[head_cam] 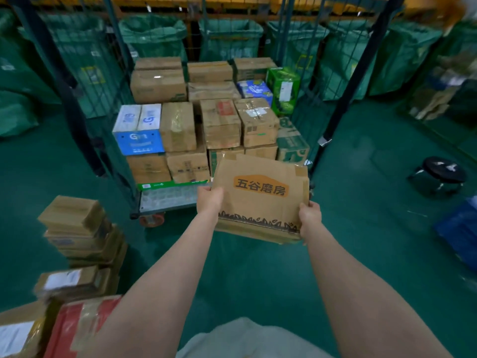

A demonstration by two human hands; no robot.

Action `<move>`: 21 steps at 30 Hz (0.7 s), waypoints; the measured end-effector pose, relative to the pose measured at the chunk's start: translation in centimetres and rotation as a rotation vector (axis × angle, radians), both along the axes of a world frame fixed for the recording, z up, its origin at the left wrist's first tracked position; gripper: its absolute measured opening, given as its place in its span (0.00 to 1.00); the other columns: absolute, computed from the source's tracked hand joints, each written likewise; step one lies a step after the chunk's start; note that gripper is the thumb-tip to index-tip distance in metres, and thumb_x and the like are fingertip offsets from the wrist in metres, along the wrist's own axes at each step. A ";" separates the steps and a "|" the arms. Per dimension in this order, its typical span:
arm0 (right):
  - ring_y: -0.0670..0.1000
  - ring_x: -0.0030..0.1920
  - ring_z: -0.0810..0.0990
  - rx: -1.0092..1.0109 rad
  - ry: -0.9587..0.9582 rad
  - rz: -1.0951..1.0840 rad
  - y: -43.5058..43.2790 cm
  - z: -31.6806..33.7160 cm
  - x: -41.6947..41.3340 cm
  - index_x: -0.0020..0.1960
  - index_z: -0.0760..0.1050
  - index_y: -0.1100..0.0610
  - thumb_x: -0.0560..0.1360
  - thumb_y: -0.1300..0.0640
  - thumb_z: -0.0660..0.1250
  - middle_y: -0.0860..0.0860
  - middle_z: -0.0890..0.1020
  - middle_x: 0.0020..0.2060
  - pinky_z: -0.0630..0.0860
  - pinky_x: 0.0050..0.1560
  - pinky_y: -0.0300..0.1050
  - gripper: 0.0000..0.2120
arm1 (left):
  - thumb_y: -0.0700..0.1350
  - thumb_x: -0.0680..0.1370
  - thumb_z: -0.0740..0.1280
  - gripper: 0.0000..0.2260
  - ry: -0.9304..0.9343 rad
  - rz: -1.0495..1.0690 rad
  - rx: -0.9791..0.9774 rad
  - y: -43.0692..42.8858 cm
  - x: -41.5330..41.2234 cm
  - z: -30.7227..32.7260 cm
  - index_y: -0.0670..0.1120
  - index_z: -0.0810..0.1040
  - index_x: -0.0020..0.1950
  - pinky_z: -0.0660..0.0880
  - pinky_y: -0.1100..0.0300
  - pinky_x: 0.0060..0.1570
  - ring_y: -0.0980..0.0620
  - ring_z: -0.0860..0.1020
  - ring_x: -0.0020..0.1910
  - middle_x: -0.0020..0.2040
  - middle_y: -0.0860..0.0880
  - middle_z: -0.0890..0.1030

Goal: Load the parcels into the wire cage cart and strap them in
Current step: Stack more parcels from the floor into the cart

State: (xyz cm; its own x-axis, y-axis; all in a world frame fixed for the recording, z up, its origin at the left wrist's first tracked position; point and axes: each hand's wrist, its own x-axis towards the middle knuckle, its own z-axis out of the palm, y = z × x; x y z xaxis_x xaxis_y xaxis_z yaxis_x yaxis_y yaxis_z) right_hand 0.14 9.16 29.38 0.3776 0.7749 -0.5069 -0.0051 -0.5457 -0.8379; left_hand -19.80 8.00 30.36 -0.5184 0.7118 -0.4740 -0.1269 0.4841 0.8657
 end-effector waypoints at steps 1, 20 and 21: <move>0.60 0.63 0.72 0.009 0.006 -0.032 1.8 -0.1 -0.2 0.73 0.60 0.57 0.82 0.60 0.51 0.58 0.72 0.65 0.69 0.58 0.52 0.20 | 0.42 0.76 0.63 0.13 0.003 -0.020 0.005 2.2 -0.2 0.0 0.41 0.70 0.59 0.71 0.57 0.39 0.51 0.73 0.39 0.49 0.45 0.77; 0.60 0.61 0.73 -0.074 0.106 -0.310 25.6 -2.6 7.1 0.73 0.61 0.56 0.81 0.62 0.52 0.58 0.73 0.63 0.70 0.53 0.49 0.21 | 0.43 0.78 0.61 0.21 0.189 -0.264 -0.040 30.0 8.5 0.2 0.48 0.68 0.72 0.69 0.60 0.45 0.48 0.76 0.55 0.65 0.49 0.75; 0.60 0.61 0.73 -0.077 0.096 -0.315 27.1 -2.4 8.1 0.73 0.61 0.56 0.80 0.63 0.52 0.58 0.74 0.62 0.70 0.52 0.48 0.21 | 0.44 0.78 0.60 0.21 0.189 -0.267 -0.057 31.5 9.5 0.4 0.47 0.67 0.72 0.69 0.60 0.47 0.47 0.76 0.57 0.65 0.48 0.75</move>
